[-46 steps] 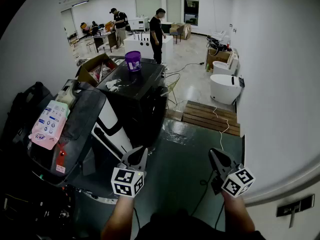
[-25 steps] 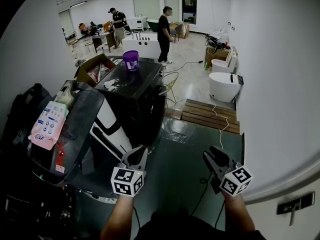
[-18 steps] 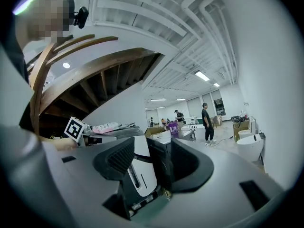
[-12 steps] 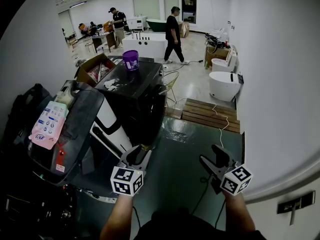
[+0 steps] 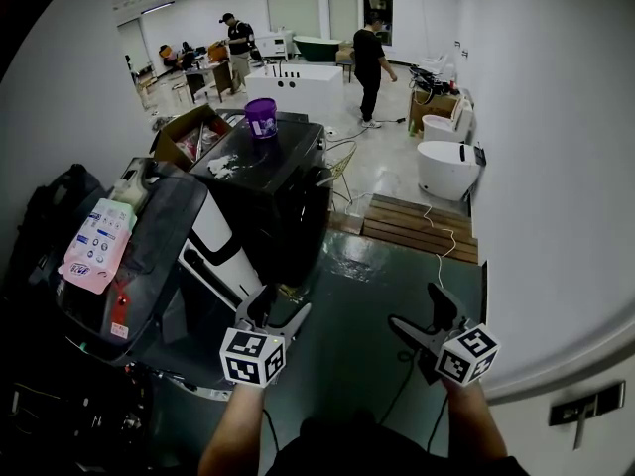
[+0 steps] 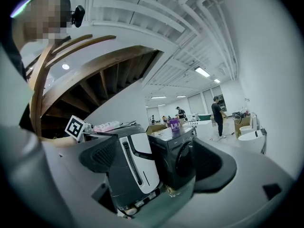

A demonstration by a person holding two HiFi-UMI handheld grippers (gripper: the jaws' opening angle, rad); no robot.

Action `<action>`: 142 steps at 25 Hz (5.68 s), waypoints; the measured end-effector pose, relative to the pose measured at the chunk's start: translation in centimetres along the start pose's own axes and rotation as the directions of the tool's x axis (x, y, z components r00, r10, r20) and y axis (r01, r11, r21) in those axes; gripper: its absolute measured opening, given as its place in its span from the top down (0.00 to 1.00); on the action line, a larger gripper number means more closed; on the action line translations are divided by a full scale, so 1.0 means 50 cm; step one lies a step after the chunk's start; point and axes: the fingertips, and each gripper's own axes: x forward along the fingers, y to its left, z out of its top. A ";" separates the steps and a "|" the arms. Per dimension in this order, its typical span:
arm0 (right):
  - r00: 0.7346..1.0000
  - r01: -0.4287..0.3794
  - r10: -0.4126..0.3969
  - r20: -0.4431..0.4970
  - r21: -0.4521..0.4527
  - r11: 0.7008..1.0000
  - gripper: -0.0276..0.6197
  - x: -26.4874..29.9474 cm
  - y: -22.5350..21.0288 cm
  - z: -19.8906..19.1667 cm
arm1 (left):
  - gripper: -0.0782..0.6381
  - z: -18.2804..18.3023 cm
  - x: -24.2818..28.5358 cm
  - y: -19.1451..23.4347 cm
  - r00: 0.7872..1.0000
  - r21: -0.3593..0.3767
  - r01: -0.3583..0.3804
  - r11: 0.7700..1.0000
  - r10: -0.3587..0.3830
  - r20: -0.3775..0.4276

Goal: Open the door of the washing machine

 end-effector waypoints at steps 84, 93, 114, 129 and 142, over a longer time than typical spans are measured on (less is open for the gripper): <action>0.917 -0.278 0.305 -0.257 0.136 0.951 0.24 0.837 -1.055 0.119 | 0.35 0.164 1.361 0.300 0.978 -0.143 0.014 0.990 -0.044 -0.206; 0.879 -0.345 0.367 -0.305 0.126 0.930 0.25 0.978 -1.090 0.133 | 0.37 0.164 1.442 0.403 0.980 -0.176 -0.028 0.984 -0.008 -0.198; 0.570 -0.718 0.674 -0.469 0.112 0.686 0.27 1.376 -1.041 0.131 | 0.38 0.183 1.475 0.685 0.929 -0.250 -0.357 0.900 0.314 -0.196; 0.220 -0.875 0.773 -0.596 0.229 0.426 0.29 1.447 -1.067 0.011 | 0.41 0.116 1.484 0.676 0.769 -0.363 -0.640 0.678 0.569 -0.291; 0.172 -0.877 0.675 -0.718 0.201 0.437 0.32 1.471 -1.056 -0.158 | 0.44 -0.010 1.466 0.681 0.757 -0.413 -0.654 0.634 0.552 -0.349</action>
